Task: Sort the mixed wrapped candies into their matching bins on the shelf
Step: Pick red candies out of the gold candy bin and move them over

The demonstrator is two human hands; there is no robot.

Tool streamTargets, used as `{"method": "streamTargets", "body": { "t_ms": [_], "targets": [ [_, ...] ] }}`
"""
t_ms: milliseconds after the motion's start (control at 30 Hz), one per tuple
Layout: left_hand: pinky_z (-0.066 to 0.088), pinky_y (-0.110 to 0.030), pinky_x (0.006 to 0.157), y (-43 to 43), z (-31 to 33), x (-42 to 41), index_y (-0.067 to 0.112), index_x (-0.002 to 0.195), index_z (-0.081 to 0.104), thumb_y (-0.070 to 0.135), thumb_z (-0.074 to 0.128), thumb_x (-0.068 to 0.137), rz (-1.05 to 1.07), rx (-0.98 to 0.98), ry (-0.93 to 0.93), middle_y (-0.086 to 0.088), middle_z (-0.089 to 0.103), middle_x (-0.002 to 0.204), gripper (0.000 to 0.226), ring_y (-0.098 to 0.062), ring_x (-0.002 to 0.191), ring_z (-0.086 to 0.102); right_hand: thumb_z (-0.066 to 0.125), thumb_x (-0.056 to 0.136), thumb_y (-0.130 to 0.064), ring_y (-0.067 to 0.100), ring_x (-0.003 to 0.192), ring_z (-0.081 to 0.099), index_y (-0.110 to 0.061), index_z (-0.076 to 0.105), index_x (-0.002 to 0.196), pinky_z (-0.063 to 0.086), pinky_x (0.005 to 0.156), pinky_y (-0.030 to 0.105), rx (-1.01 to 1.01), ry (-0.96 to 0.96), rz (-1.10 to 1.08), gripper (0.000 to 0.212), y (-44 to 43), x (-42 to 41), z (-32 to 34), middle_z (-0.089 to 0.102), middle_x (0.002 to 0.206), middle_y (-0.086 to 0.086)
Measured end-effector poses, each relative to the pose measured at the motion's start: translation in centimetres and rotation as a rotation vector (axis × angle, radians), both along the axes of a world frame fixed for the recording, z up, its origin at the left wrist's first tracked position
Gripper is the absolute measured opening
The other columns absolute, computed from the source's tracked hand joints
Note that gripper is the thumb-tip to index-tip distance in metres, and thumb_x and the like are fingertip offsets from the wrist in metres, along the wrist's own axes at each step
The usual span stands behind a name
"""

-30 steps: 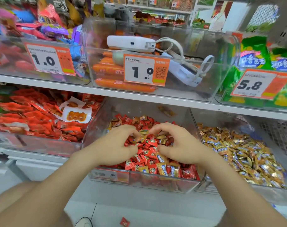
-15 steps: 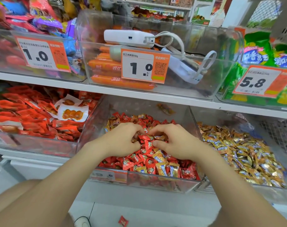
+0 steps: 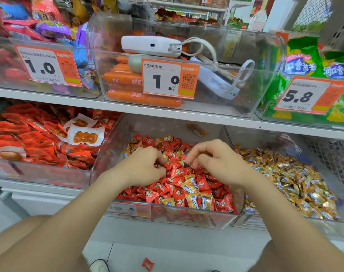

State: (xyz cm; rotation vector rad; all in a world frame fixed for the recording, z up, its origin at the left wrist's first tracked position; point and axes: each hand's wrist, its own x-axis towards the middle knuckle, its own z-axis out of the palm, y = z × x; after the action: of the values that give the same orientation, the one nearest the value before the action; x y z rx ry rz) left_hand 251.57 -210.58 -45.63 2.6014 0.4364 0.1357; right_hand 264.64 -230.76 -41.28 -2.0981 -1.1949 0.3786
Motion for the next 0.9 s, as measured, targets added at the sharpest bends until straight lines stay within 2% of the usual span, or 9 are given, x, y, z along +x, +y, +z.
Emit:
{"method": "streamTargets", "body": {
  "t_ms": [67, 133, 200, 333, 467, 600, 700, 833, 900],
  "targets": [
    [0.038, -0.009, 0.071, -0.2, 0.0, 0.0, 0.008, 0.098, 0.076, 0.022, 0.064, 0.097, 0.002, -0.006, -0.018, -0.008, 0.070, 0.075, 0.018, -0.007, 0.060, 0.057, 0.070, 0.090, -0.027, 0.002, 0.052, 0.055, -0.026, 0.079, 0.081, 0.048, 0.057, 0.025, -0.134, -0.064, 0.009, 0.012, -0.3, -1.0, 0.3, 0.074, 0.071, -0.002],
    [0.048, -0.018, 0.083, -0.3, 0.0, 0.0, 0.020, 0.104, 0.075, 0.023, 0.075, 0.094, 0.013, -0.004, -0.051, 0.007, 0.072, 0.089, 0.011, 0.001, 0.072, 0.060, 0.078, 0.075, -0.066, 0.001, 0.064, 0.063, -0.029, 0.075, 0.083, 0.056, 0.065, 0.030, -0.326, -0.265, -0.005, 0.038, -0.5, -1.8, 0.3, 0.071, 0.068, -0.010],
    [0.055, -0.028, 0.087, -0.4, 0.2, -0.1, 0.028, 0.102, 0.073, 0.020, 0.084, 0.086, 0.035, -0.044, -0.077, 0.012, 0.070, 0.096, 0.021, 0.000, 0.083, 0.062, 0.075, 0.062, -0.087, 0.002, 0.076, 0.063, -0.032, 0.073, 0.088, 0.057, 0.071, 0.033, -0.443, -0.435, -0.018, 0.061, -0.3, -2.1, 0.0, 0.068, 0.075, -0.015],
    [0.058, -0.025, 0.074, -0.4, 0.9, -0.3, 0.028, 0.100, 0.072, 0.016, 0.092, 0.078, 0.057, -0.065, -0.092, 0.008, 0.066, 0.091, 0.033, -0.006, 0.076, 0.067, 0.086, 0.074, -0.064, 0.000, 0.072, 0.064, -0.032, 0.073, 0.075, 0.055, 0.066, 0.032, -0.335, -0.308, 0.077, 0.035, -0.2, -1.5, -0.4, 0.070, 0.073, -0.014],
    [0.055, -0.020, 0.079, -0.3, 1.5, -0.6, 0.030, 0.109, 0.074, 0.026, 0.095, 0.075, 0.076, -0.103, -0.094, 0.007, 0.074, 0.092, 0.040, 0.003, 0.073, 0.071, 0.078, 0.089, -0.054, -0.001, 0.068, 0.058, -0.031, 0.065, 0.084, 0.036, 0.061, 0.019, -0.188, -0.211, 0.072, 0.027, -0.5, -1.0, -0.1, 0.068, 0.080, -0.013],
    [0.056, -0.013, 0.070, 0.0, 2.0, -1.0, 0.025, 0.090, 0.080, 0.015, 0.093, 0.078, 0.078, -0.180, -0.106, 0.008, 0.076, 0.078, 0.021, 0.002, 0.072, 0.071, 0.062, 0.105, -0.030, 0.003, 0.070, 0.061, -0.029, 0.058, 0.097, 0.046, 0.064, 0.024, -0.062, -0.120, 0.022, 0.008, -0.8, -0.4, 0.0, 0.071, 0.080, -0.007],
    [0.055, -0.018, 0.068, 0.1, 2.0, -1.3, 0.030, 0.090, 0.076, 0.009, 0.083, 0.084, 0.056, -0.143, -0.109, 0.006, 0.074, 0.079, 0.023, -0.001, 0.068, 0.070, 0.045, 0.108, -0.019, 0.004, 0.053, 0.052, -0.029, 0.061, 0.103, 0.042, 0.055, 0.023, -0.087, -0.070, 0.008, 0.019, -1.1, -0.2, 0.1, 0.066, 0.070, 0.000],
    [0.056, -0.028, 0.084, 0.0, 1.1, -1.4, 0.032, 0.113, 0.071, 0.027, 0.079, 0.092, 0.022, -0.012, -0.049, 0.005, 0.065, 0.108, 0.024, -0.005, 0.084, 0.067, 0.052, 0.109, -0.017, 0.004, 0.058, 0.062, -0.029, 0.074, 0.108, 0.045, 0.055, 0.015, -0.115, -0.056, 0.088, 0.025, -1.3, -0.3, 0.6, 0.074, 0.082, -0.002],
    [0.049, -0.022, 0.082, 0.0, 0.5, -1.1, 0.027, 0.123, 0.069, 0.026, 0.068, 0.099, 0.006, 0.048, -0.020, -0.002, 0.071, 0.107, 0.024, -0.010, 0.091, 0.067, 0.056, 0.107, -0.016, 0.004, 0.058, 0.059, -0.032, 0.078, 0.103, 0.046, 0.057, 0.017, -0.152, -0.073, 0.138, 0.027, -1.5, -0.2, 0.8, 0.074, 0.085, -0.005]
  ]
}}
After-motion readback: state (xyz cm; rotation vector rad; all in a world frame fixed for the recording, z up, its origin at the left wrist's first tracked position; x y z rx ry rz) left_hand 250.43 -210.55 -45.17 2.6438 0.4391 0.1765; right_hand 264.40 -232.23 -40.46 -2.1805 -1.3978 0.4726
